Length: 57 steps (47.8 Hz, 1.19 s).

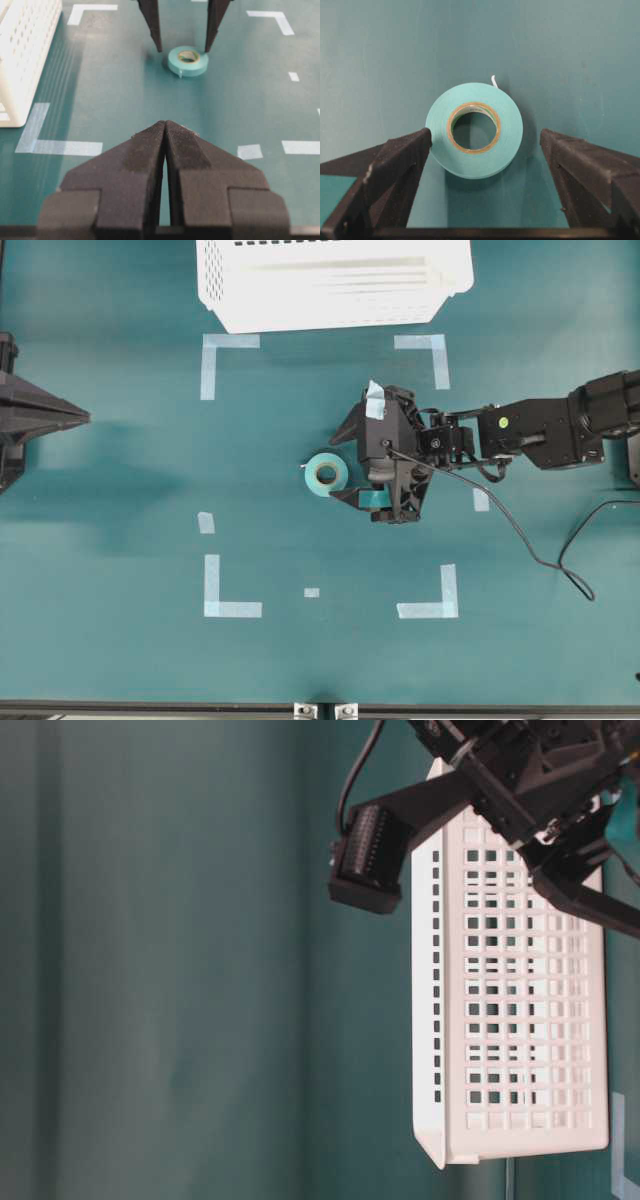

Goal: Put the tape in the middle into the white basket.
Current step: 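Lower the right gripper around the tape roll and close on it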

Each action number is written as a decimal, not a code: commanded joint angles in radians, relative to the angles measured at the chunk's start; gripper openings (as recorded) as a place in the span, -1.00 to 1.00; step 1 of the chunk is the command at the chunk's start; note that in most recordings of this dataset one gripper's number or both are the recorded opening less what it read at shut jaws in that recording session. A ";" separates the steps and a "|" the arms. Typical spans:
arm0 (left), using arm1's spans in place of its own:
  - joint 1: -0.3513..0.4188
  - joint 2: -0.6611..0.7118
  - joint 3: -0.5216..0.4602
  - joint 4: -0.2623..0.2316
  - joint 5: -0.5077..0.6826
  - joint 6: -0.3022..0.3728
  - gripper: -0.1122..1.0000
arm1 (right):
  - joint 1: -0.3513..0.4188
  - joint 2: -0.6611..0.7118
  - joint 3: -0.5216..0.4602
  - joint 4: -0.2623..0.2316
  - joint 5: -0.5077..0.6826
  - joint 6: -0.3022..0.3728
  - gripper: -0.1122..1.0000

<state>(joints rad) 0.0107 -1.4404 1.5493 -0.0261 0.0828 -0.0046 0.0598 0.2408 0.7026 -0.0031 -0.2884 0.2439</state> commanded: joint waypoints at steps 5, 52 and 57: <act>0.003 0.009 -0.012 0.000 -0.009 0.000 -0.99 | 0.003 -0.006 -0.025 -0.002 -0.005 0.002 1.00; 0.002 0.009 -0.012 0.000 -0.009 0.000 -0.99 | 0.003 0.046 -0.069 -0.002 0.005 0.002 1.00; 0.003 0.009 -0.012 -0.002 -0.011 0.000 -0.99 | 0.003 0.052 -0.075 -0.003 0.005 0.002 1.00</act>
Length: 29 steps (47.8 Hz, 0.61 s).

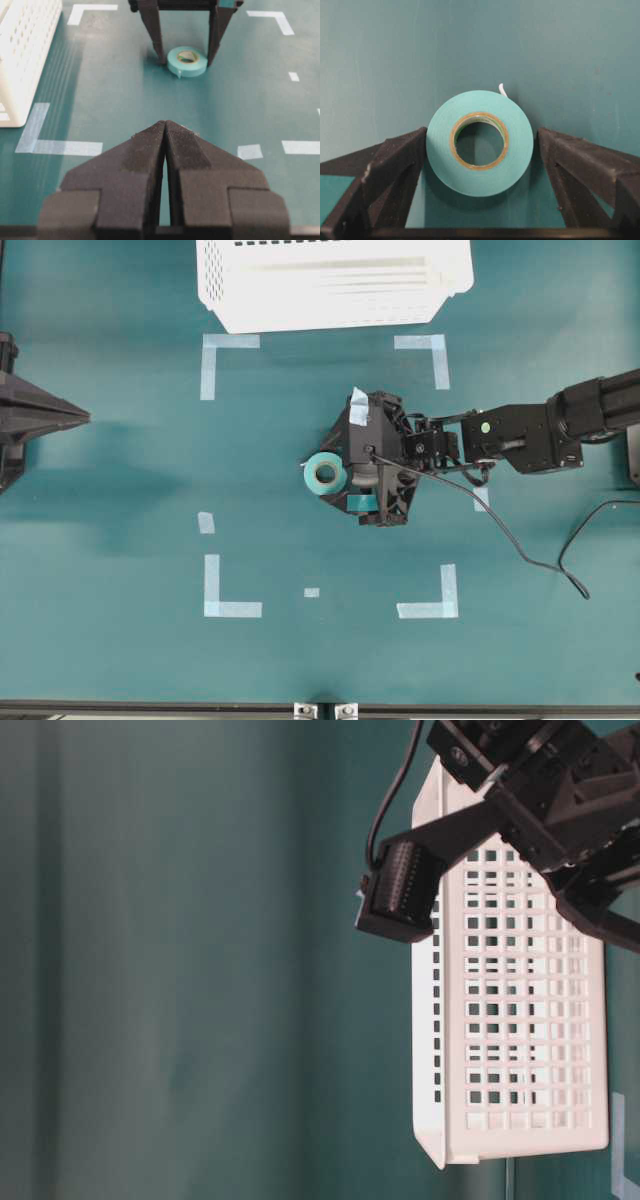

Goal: Put the tape in the middle into the white basket.
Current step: 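Lower the right gripper around the tape roll and close on it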

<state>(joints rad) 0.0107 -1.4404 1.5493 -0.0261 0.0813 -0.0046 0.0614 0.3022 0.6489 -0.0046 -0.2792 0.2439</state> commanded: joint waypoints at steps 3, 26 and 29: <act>0.002 0.009 -0.012 -0.002 -0.008 0.000 -0.99 | 0.002 -0.006 -0.026 0.000 -0.003 0.002 1.00; 0.003 0.009 -0.011 0.000 -0.009 0.000 -0.99 | 0.003 -0.003 -0.031 0.000 0.017 0.002 0.99; 0.003 0.009 -0.012 0.000 -0.008 0.000 -0.99 | 0.002 -0.003 -0.031 0.000 0.018 0.000 0.99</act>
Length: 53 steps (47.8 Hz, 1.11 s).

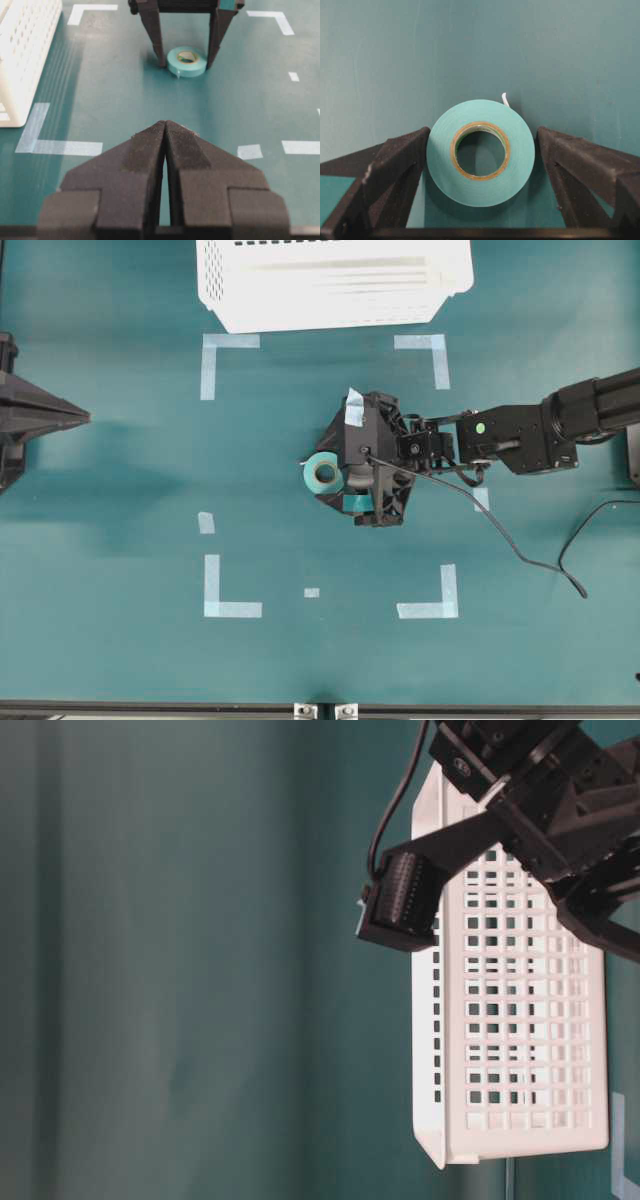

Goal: Put the tape in the middle into the white basket.
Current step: 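Lower the right gripper around the tape roll and close on it, then lift the tape roll and carry it toward the white basket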

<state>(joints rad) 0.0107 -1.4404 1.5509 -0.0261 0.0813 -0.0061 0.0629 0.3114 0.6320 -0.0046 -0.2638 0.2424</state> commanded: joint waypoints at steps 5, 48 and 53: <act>0.003 0.009 -0.014 0.000 -0.008 0.002 -0.99 | 0.000 -0.014 -0.014 0.000 0.006 0.002 0.87; 0.003 0.009 -0.014 0.000 -0.009 0.002 -0.99 | 0.000 -0.215 -0.014 -0.002 0.112 0.000 0.41; 0.003 0.009 -0.014 0.000 -0.009 0.002 -0.99 | 0.000 -0.244 -0.014 -0.002 0.127 0.000 0.41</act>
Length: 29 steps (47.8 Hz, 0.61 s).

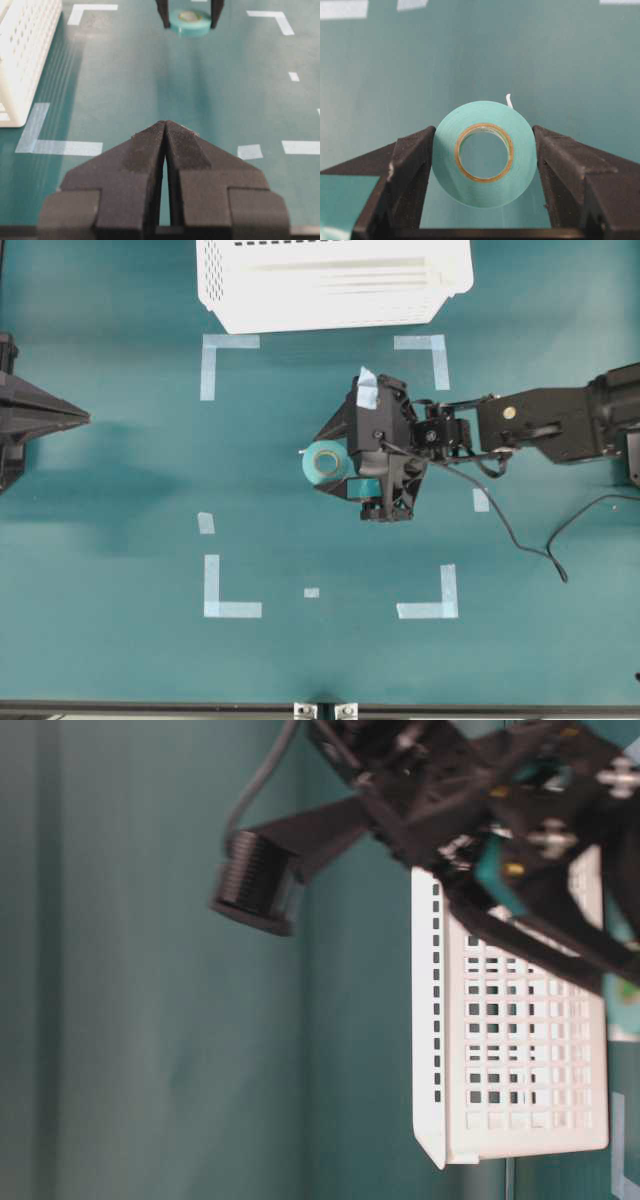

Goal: Put the tape in the middle into the white basket.
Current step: 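Lift the tape roll and carry it toward the white basket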

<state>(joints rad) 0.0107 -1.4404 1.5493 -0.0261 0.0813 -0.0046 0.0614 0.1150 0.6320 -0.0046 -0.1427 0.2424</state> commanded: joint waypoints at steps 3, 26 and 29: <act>0.003 0.009 -0.012 0.000 -0.009 0.000 -0.99 | 0.002 -0.063 -0.014 -0.002 0.014 0.000 0.41; 0.008 0.009 -0.012 0.000 -0.008 -0.002 -0.99 | 0.000 -0.146 -0.051 -0.002 0.094 0.000 0.41; 0.008 0.009 -0.012 0.000 -0.008 -0.002 -0.99 | 0.000 -0.149 -0.058 -0.002 0.112 0.000 0.41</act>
<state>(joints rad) 0.0138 -1.4404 1.5493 -0.0261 0.0813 -0.0046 0.0614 -0.0015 0.6044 -0.0046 -0.0414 0.2424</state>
